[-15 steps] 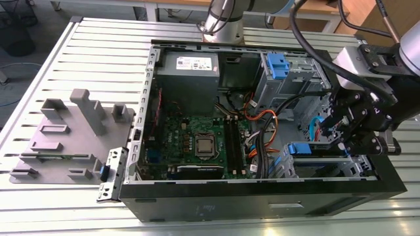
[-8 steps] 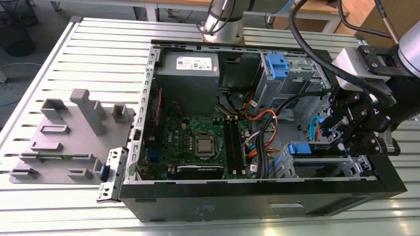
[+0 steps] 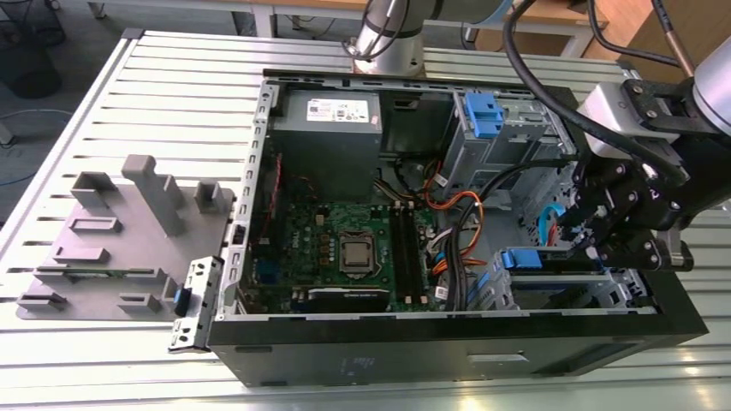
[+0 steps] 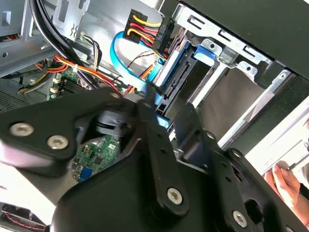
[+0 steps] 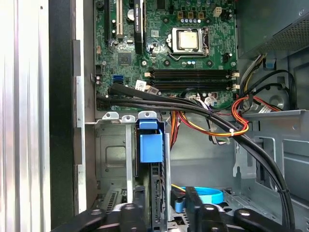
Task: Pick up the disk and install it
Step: 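Insert the first disk wire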
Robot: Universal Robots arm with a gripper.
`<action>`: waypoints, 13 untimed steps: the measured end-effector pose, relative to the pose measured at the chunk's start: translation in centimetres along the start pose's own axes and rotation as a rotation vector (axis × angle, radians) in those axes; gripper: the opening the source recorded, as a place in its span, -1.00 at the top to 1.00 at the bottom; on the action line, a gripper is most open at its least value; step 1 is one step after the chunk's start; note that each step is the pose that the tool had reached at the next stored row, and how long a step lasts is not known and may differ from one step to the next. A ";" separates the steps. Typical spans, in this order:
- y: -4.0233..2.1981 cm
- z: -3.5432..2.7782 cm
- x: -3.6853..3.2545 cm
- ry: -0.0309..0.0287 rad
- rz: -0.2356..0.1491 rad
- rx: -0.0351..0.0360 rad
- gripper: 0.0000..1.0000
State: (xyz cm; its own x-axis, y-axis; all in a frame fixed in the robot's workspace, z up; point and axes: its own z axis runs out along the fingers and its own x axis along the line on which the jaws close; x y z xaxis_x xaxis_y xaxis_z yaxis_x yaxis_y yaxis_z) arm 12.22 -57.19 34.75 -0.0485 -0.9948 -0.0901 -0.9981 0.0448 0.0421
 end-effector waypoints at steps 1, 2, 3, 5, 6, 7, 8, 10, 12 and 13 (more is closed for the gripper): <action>0.00 0.00 0.00 0.0000 0.000 0.0000 0.18; 0.00 0.01 0.00 0.0000 0.000 0.0000 0.29; 0.00 0.01 0.00 0.0000 0.000 0.0000 0.29; 0.00 0.01 0.00 0.0000 0.000 0.0000 0.53; 0.00 0.02 0.00 0.0000 0.000 0.0000 0.53; 0.00 0.02 0.00 0.0000 0.000 0.0000 0.65; 0.00 0.02 0.00 0.0000 0.000 0.0000 0.68; 0.00 0.03 0.00 0.0000 0.000 0.0000 0.68; 0.00 0.04 0.00 0.0000 0.000 0.0000 0.68; 0.00 0.04 0.00 0.0000 0.000 0.0000 0.68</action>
State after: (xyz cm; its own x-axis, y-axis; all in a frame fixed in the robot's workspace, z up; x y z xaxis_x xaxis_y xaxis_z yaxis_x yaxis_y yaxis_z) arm 12.22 -57.19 34.70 -0.0484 -0.9948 -0.0901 -0.9981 0.0448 0.0421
